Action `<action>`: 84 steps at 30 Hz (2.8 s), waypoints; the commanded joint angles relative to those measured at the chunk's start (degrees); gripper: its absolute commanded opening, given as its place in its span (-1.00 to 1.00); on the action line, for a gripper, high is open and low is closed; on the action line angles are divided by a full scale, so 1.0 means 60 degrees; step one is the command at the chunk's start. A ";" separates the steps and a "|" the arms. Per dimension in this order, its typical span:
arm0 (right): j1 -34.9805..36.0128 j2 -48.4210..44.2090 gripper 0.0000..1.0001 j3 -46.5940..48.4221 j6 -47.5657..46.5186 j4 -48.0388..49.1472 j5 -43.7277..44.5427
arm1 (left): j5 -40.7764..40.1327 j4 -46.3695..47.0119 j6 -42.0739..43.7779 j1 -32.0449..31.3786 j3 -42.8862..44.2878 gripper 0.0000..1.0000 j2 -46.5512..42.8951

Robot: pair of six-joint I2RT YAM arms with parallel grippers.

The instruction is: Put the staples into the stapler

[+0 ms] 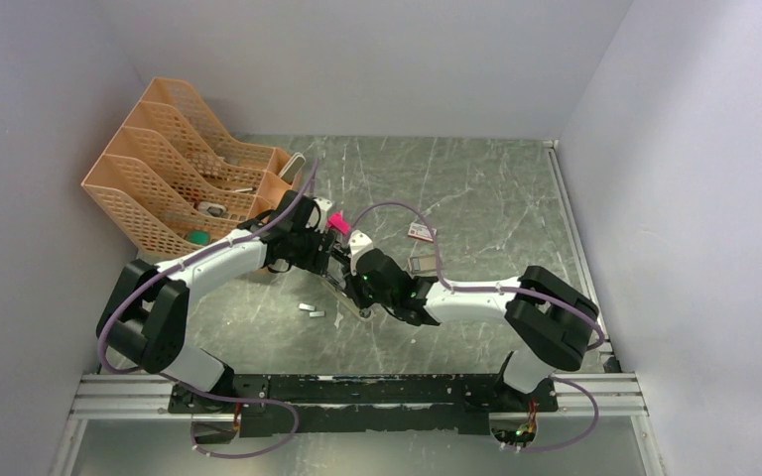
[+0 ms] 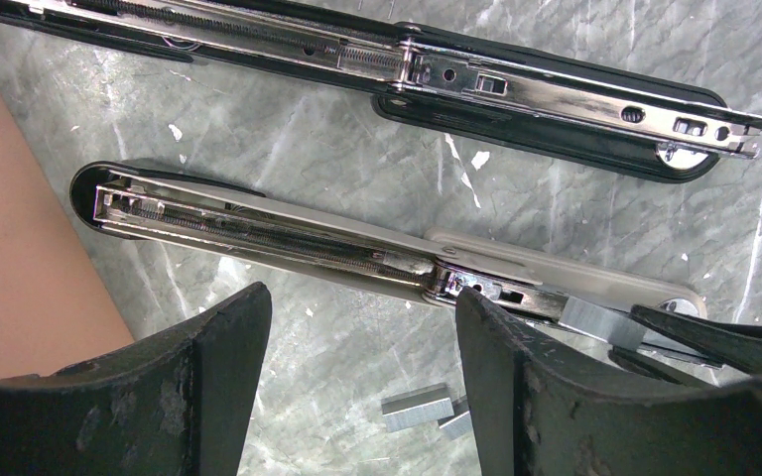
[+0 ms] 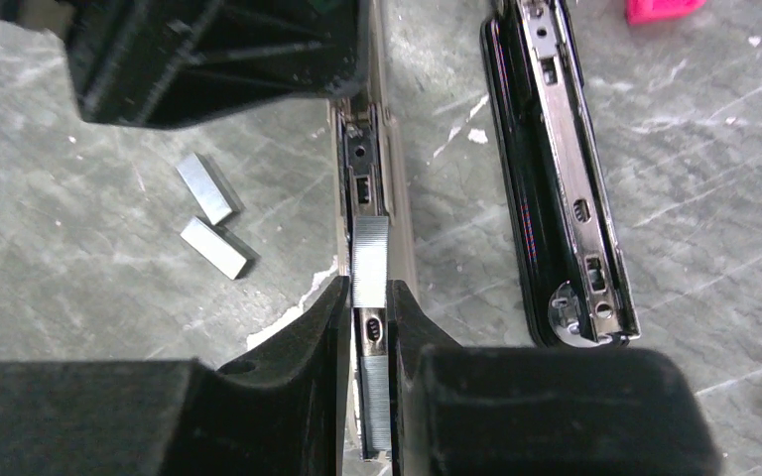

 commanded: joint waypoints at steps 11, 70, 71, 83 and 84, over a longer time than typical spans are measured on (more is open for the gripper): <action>-0.0006 -0.0061 -1.00 0.0230 -0.0099 0.0029 -0.0021 | -0.0195 0.0146 0.0081 -0.0080 -0.0083 0.46 -0.0251; -0.0008 0.0492 -1.00 0.0522 0.0168 -0.0870 0.0001 | -0.0196 0.0159 0.0105 -0.0073 -0.0063 0.46 -0.0234; 0.0005 0.0496 -1.00 0.0523 0.0169 -0.0883 0.0009 | -0.0202 0.0151 0.0098 -0.0077 -0.0068 0.46 -0.0239; 0.0006 0.0607 -1.00 0.0653 0.0049 -0.1170 -0.0095 | -0.0203 0.0150 0.0084 -0.0080 -0.0083 0.46 -0.0234; -0.0004 0.0642 -1.00 0.0693 0.0024 -0.1260 -0.0089 | -0.0195 0.0149 0.0089 -0.0084 -0.0083 0.46 -0.0237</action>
